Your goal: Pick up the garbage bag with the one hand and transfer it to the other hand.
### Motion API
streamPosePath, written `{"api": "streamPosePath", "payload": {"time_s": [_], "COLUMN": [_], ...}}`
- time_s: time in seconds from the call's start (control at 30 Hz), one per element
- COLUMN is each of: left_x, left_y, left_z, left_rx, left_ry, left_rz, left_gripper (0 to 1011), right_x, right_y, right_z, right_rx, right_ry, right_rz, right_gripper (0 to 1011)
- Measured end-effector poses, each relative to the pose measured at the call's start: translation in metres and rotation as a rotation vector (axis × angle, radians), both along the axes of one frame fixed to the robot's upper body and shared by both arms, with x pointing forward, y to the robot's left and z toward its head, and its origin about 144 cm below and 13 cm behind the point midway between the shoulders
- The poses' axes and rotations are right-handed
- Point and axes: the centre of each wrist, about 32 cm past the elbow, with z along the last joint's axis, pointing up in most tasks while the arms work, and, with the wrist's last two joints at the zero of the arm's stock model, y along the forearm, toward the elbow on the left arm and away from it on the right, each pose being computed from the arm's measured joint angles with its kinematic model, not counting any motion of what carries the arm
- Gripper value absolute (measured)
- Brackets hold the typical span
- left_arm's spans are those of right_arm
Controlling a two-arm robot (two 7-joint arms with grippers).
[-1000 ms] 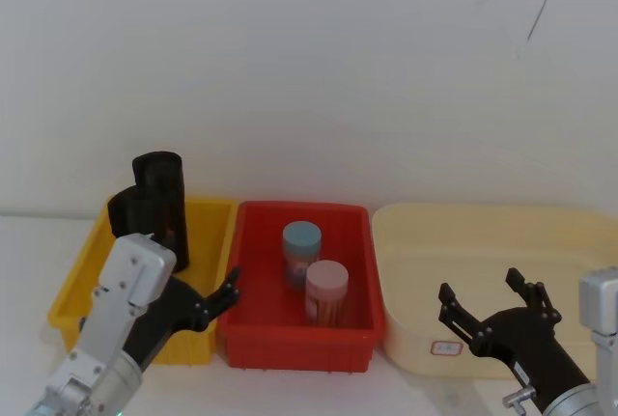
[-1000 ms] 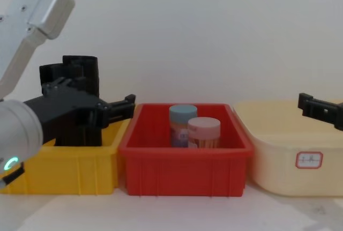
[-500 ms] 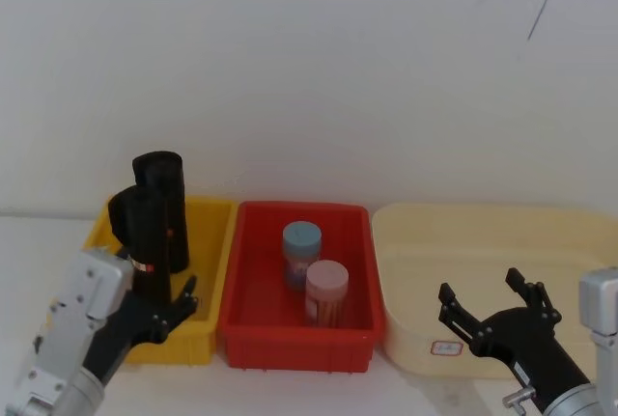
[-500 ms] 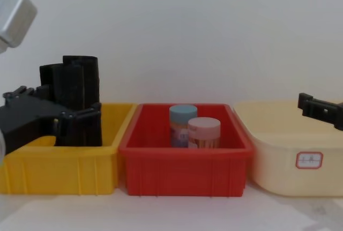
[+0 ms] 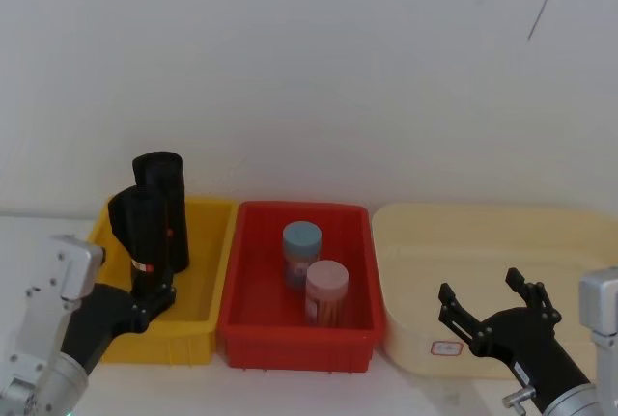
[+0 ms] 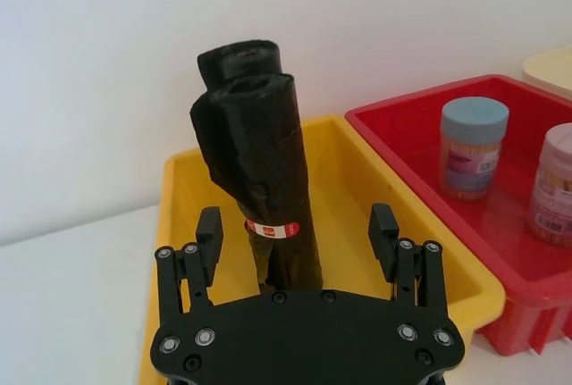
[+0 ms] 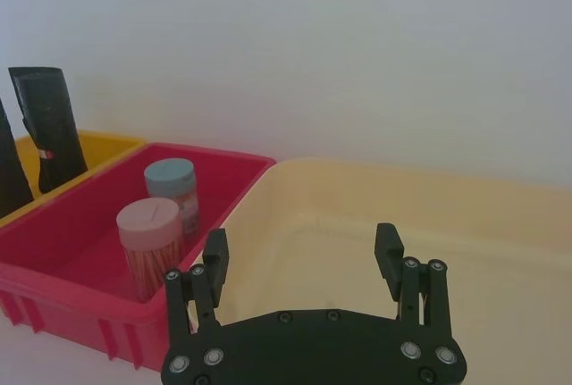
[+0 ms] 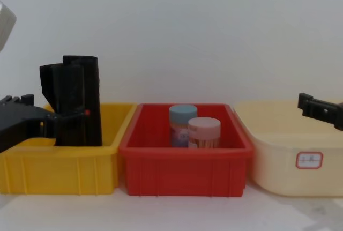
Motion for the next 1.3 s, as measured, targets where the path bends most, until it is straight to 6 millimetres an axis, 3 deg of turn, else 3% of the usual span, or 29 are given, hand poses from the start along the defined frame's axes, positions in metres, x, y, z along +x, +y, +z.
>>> {"api": "streamPosePath", "payload": {"time_s": [0.6, 1.3], "left_x": [0.028, 0.043], "left_y": [-0.002, -0.001], "left_z": [-0.007, -0.007], "left_rx": [-0.055, -0.091], "left_ry": [0.028, 0.001], "left_rz": [-0.027, -0.017], "left_gripper": [1001, 1001], "right_x": [0.000, 0.000], "right_y": [0.000, 0.000], "right_z": [0.000, 0.000], "right_rx": [0.000, 0.000], "right_ry": [0.000, 0.000], "right_rz": [0.000, 0.000], "right_gripper": [999, 1000]}}
